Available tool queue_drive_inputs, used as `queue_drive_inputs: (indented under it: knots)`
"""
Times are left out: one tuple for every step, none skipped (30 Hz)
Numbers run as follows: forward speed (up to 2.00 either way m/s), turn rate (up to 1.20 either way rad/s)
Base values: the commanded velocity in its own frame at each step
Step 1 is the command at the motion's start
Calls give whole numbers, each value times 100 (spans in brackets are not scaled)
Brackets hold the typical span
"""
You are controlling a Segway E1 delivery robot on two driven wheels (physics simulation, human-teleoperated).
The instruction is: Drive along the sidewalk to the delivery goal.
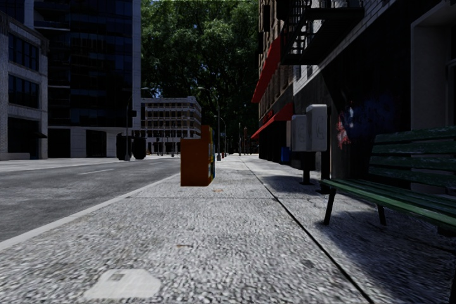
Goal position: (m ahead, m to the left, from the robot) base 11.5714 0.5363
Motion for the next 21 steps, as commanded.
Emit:
queue_drive_inputs:
  knots:
    - [200,0]
    - [200,0]
    - [200,0]
    - [200,0]
    - [200,0]
    - [200,0]
    - [200,0]
    - [200,0]
    - [200,0]
    - [200,0]
    - [200,0]
    - [200,0]
    - [200,0]
    - [200,0]
    - [200,0]
    - [200,0]
    - [200,0]
    - [200,0]
    - [200,0]
    - [200,0]
    - [200,0]
